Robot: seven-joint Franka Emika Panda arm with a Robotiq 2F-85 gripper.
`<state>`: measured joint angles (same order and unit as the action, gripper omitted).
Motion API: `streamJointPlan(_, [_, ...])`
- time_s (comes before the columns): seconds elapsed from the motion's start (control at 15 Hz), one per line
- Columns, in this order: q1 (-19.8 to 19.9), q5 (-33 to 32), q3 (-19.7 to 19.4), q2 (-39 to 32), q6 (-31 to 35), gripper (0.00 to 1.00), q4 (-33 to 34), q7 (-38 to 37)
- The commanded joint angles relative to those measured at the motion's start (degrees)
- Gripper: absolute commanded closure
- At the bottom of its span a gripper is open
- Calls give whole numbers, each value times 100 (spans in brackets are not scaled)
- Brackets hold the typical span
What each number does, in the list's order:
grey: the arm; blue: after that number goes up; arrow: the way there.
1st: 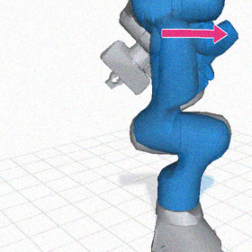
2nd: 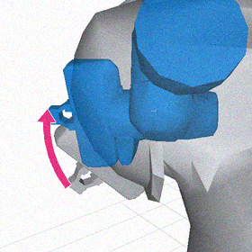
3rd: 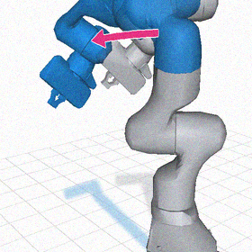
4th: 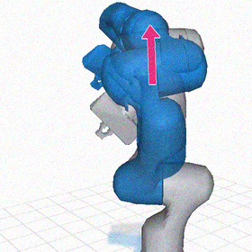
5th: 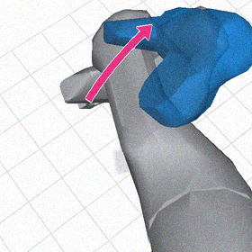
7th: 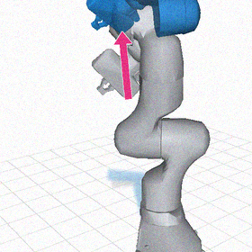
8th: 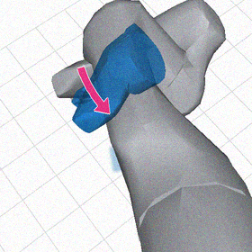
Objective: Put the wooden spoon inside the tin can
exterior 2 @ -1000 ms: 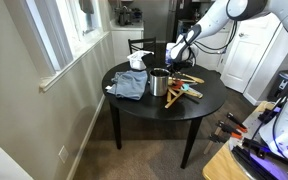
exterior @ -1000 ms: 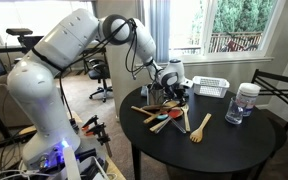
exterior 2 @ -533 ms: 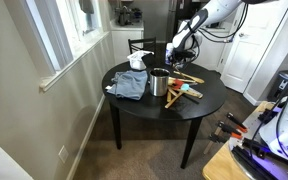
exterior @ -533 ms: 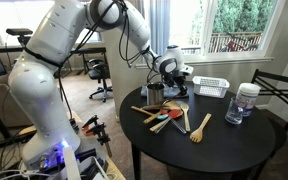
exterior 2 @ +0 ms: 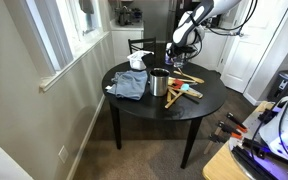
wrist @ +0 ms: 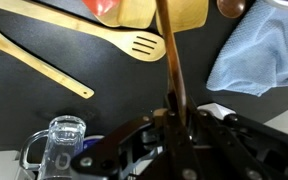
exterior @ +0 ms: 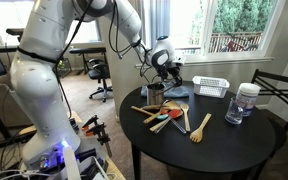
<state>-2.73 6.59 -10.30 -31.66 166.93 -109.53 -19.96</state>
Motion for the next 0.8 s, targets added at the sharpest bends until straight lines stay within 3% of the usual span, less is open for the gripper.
streamJointPlan(0.0, [-673,-170,-481,413,686,93,-633,-578])
streamJointPlan(0.27, [-1858,-383,-1560,340,1393,93,-877,-1025])
streamJointPlan(0.6, [-3127,-308,-2660,395,1469,93,-988,-1101])
streamJointPlan(0.73, [-3836,-317,-3284,507,1815,93,-1398,-1157])
